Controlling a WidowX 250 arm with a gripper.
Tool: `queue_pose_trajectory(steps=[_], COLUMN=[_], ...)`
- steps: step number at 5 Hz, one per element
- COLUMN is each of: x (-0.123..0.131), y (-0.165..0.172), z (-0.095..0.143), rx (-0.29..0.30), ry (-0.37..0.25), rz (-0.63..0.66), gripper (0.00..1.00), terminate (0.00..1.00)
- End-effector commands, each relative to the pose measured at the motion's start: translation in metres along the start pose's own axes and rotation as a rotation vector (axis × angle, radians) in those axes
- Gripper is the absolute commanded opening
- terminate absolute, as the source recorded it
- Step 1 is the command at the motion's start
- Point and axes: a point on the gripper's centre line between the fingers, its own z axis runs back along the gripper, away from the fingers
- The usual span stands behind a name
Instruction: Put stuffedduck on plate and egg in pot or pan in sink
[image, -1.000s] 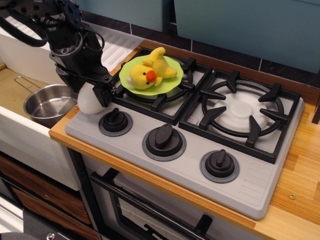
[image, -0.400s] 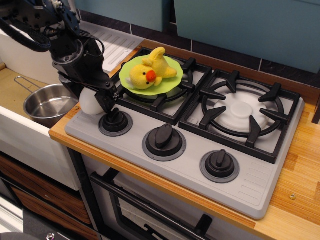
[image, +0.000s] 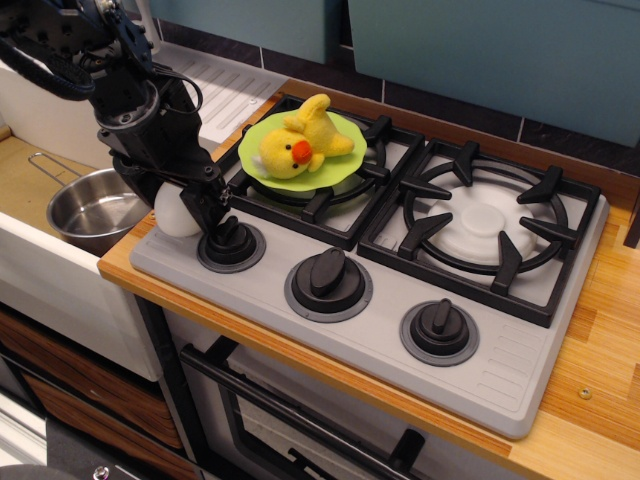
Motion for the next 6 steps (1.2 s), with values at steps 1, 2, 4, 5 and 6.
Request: queue_pose_trajectory(steps=[1,2,4,5,6], x=[0.013,0.016,0.026,0.026,0.028], y=[0.009,0.033,0.071,0.082,0.092], z=[0.032,0.045,0.055,0.051,0.045], rx=[0.0,-0.042,-0.015,-0.019,-0.024], ry=[-0.026,-0.03,-0.022,-0.028,-0.035], rz=[-0.036,-0.115,-0.19,-0.198,-0.208], gripper=[0.0,0.0,0.0,0.0,0.0], terminate=[0.0,0.0,0.0,0.0,0.0])
